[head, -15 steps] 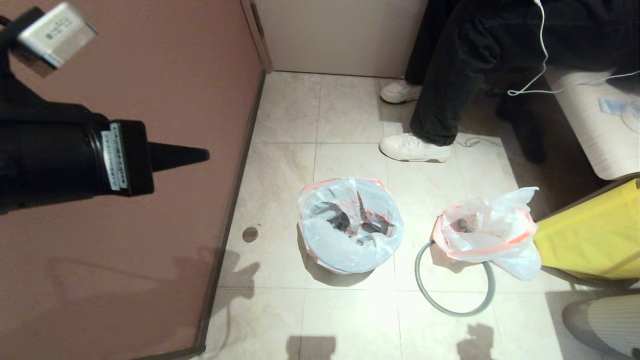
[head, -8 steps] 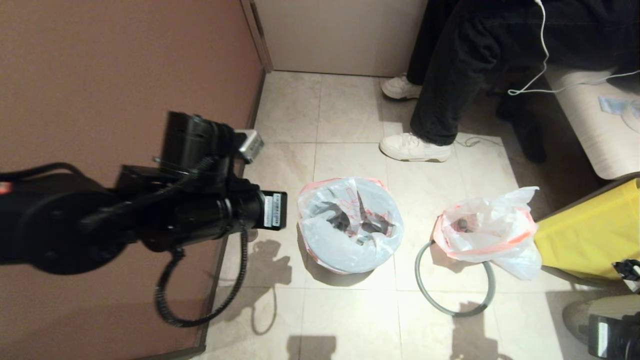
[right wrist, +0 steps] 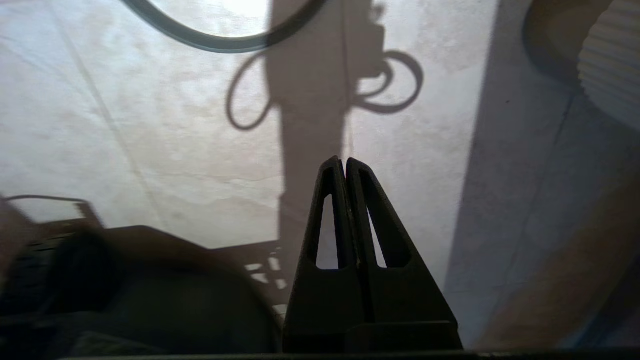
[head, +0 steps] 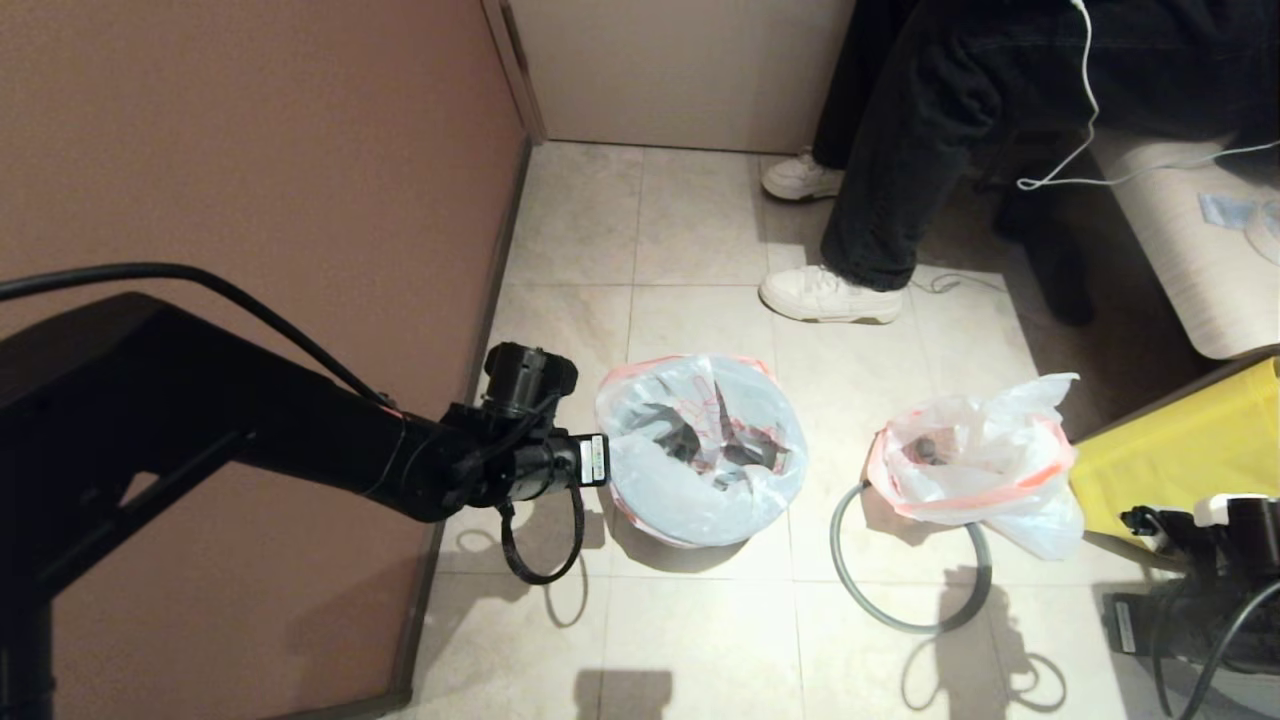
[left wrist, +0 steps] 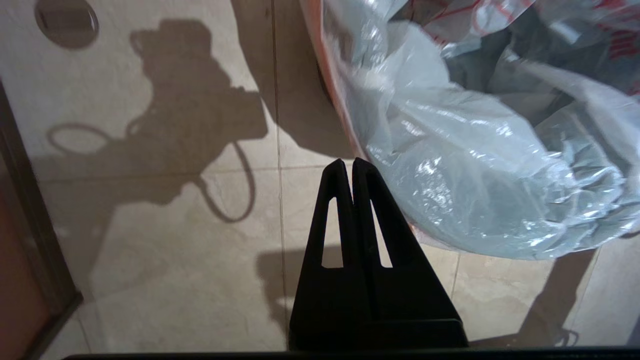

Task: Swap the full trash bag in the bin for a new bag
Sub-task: Place the trash can ring on the trash can

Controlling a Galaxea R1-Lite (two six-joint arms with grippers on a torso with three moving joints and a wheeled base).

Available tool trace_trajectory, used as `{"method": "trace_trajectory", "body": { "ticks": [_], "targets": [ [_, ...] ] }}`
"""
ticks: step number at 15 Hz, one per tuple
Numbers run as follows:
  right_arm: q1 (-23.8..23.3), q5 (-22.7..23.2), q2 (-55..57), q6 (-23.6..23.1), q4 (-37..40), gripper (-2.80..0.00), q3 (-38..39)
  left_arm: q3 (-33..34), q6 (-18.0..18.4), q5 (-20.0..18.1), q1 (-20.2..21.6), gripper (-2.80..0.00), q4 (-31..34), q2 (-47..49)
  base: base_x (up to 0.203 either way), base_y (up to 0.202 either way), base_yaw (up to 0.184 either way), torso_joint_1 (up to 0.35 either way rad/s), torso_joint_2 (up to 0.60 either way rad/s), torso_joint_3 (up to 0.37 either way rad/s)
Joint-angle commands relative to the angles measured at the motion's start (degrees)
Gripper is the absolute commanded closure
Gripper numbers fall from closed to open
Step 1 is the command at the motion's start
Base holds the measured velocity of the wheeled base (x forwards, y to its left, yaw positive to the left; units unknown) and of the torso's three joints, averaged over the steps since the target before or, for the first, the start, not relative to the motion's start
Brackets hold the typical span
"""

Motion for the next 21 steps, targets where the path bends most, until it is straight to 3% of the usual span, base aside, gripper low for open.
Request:
{"method": "trace_trajectory", "body": {
  "ticks": [1,3,5,10,13,17,19,21],
  "targets": [
    [-2.7,0.3,10.4,-4.1,-0.4,0.00,-3.4,0.0,-1.3,0.0,1.8,0.00,0.1,3.6,0.000,0.000,0.000,0.000,0.00,0.000],
    [-3.3,0.6,16.9,-6.9,-0.8,0.00,-7.8,2.1,-4.9,-1.0,3.0,0.00,0.2,4.7,0.000,0.000,0.000,0.000,0.00,0.000],
    [-3.6,1.6,20.5,-8.3,-0.8,0.00,-13.7,2.7,-5.8,-1.4,3.0,0.00,-0.4,7.2,0.000,0.000,0.000,0.000,0.00,0.000],
    [-5.6,9.3,28.5,-11.7,11.3,0.00,-33.7,3.2,-11.3,-0.8,2.4,0.00,-13.4,17.4,0.000,0.000,0.000,0.000,0.00,0.000],
    [-5.8,14.7,33.0,-13.5,24.3,0.00,-46.1,3.0,-11.4,-1.0,0.7,0.00,-13.6,18.7,0.000,0.000,0.000,0.000,0.00,0.000],
    [-5.7,15.7,42.7,-16.2,36.2,0.00,-63.5,1.7,-11.3,-1.0,0.0,0.00,-13.8,19.3,0.000,0.000,0.000,0.000,0.00,0.000],
    [-5.0,15.8,46.3,-16.8,38.2,0.00,-66.8,1.2,-11.2,-0.9,0.0,0.00,-13.8,20.0,0.000,0.000,0.000,0.000,0.00,0.000],
    [-4.5,15.8,48.5,-17.2,33.6,0.00,-67.1,0.5,-11.1,-0.8,0.0,0.00,-13.8,20.5,0.000,0.000,0.000,0.000,0.00,0.000]
  ]
}}
